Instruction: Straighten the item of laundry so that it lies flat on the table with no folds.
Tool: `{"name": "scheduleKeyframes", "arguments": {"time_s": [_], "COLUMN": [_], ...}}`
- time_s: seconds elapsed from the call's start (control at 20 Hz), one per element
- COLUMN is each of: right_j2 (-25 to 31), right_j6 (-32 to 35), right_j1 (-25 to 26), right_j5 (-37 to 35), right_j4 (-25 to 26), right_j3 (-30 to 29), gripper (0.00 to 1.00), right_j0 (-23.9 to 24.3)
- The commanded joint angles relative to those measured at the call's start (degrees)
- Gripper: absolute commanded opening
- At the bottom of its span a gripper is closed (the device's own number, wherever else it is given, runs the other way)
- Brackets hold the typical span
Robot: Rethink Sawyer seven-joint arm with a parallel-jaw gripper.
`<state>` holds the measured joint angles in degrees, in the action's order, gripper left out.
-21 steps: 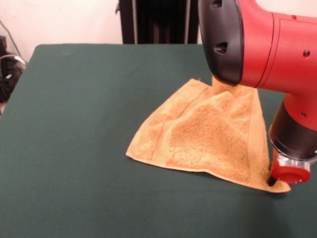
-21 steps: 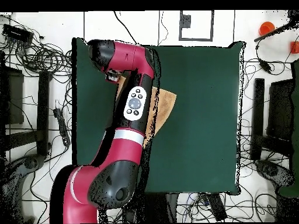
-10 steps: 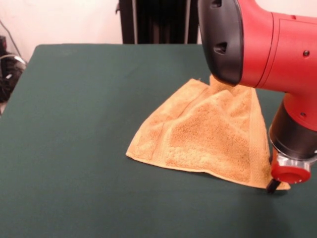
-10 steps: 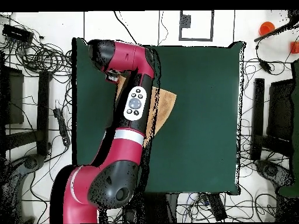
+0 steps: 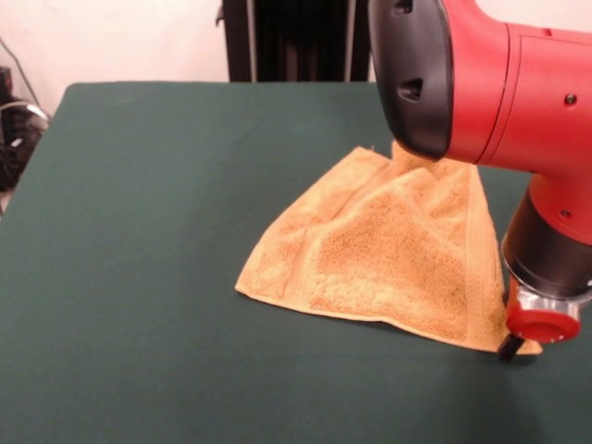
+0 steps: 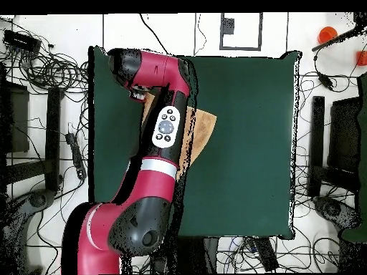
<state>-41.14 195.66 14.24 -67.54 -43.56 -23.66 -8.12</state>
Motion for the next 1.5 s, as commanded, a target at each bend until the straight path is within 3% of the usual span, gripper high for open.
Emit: {"name": "scheduleKeyframes", "arguments": {"time_s": [0.05, 0.7, 1.25, 1.5], "right_j2": [0.1, -1.7, 3.5, 3.8], "right_j6": [19.2, 18.3, 4.2, 0.6], "right_j1": [1.0, -1.0, -11.1, -13.0], "right_j5": [-8.1, -15.4, -17.5, -20.5], "right_j4": [-3.5, -5.6, -0.6, 0.8], "right_j3": [0.2, 1.9, -8.9, -8.3], "gripper": [1.00, 1.00, 1.00, 1.00], "right_j0": [0.1, 1.4, 3.3, 5.3]}}
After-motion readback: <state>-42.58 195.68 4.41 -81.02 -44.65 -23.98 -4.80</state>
